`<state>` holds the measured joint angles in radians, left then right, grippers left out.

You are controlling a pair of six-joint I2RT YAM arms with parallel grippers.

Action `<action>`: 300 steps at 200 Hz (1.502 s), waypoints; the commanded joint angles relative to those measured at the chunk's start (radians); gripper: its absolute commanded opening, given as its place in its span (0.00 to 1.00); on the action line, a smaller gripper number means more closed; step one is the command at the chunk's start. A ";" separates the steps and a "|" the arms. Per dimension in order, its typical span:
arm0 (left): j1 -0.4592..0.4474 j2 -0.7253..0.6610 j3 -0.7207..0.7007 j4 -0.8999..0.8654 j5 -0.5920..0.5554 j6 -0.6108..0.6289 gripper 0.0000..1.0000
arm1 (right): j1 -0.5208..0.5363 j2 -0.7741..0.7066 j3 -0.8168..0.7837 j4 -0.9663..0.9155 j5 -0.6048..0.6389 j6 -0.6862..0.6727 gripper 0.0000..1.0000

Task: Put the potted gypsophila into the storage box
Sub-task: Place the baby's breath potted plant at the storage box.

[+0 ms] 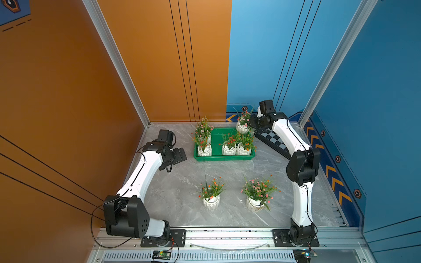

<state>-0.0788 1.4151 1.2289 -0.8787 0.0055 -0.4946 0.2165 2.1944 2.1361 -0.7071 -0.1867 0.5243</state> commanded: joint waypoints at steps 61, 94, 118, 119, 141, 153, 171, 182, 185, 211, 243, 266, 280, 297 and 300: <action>-0.007 0.013 0.014 -0.001 0.014 0.004 1.00 | 0.005 -0.036 -0.077 -0.008 -0.005 -0.050 0.09; -0.007 0.015 0.014 -0.001 0.014 0.006 1.00 | 0.007 -0.006 -0.068 -0.009 -0.002 -0.055 0.09; -0.007 0.016 0.012 -0.001 0.013 0.005 1.00 | 0.008 0.024 -0.047 -0.015 0.001 -0.058 0.09; -0.007 0.015 0.012 0.000 0.013 0.005 1.00 | 0.009 0.026 -0.046 -0.015 0.001 -0.058 0.09; -0.007 0.015 0.010 -0.001 0.013 0.005 1.00 | 0.010 0.053 -0.025 -0.020 0.004 -0.060 0.09; -0.007 0.016 0.009 -0.001 0.012 0.005 0.99 | 0.012 0.067 -0.013 -0.023 0.001 -0.060 0.09; -0.007 0.019 0.011 -0.001 0.011 0.005 1.00 | 0.014 0.083 -0.001 -0.026 0.003 -0.060 0.09; -0.007 0.020 0.011 0.000 0.010 0.005 0.99 | 0.016 0.090 0.000 -0.027 0.007 -0.060 0.09; -0.007 0.021 0.011 -0.001 0.011 0.005 0.99 | 0.016 0.090 0.001 -0.026 0.008 -0.060 0.09; -0.006 0.028 0.016 -0.001 0.010 0.008 0.99 | 0.019 0.098 0.001 -0.026 0.016 -0.063 0.10; -0.007 0.038 0.020 -0.001 0.013 0.008 0.99 | 0.022 0.108 0.014 -0.026 0.026 -0.067 0.20; -0.006 0.035 0.021 -0.001 0.012 0.011 1.00 | 0.022 0.104 0.032 -0.026 0.025 -0.072 0.30; -0.004 0.024 0.020 -0.002 0.011 0.011 0.99 | 0.021 0.095 0.040 -0.026 0.027 -0.073 0.35; -0.001 0.007 0.017 -0.002 0.014 0.010 0.99 | 0.016 0.071 0.039 -0.026 0.036 -0.073 0.37; -0.001 0.004 0.015 -0.003 0.016 0.011 0.99 | 0.015 0.068 0.038 -0.026 0.038 -0.073 0.38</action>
<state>-0.0803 1.4475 1.2289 -0.8787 0.0055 -0.4946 0.2317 2.3051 2.1536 -0.7254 -0.1783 0.4606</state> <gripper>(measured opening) 0.995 0.360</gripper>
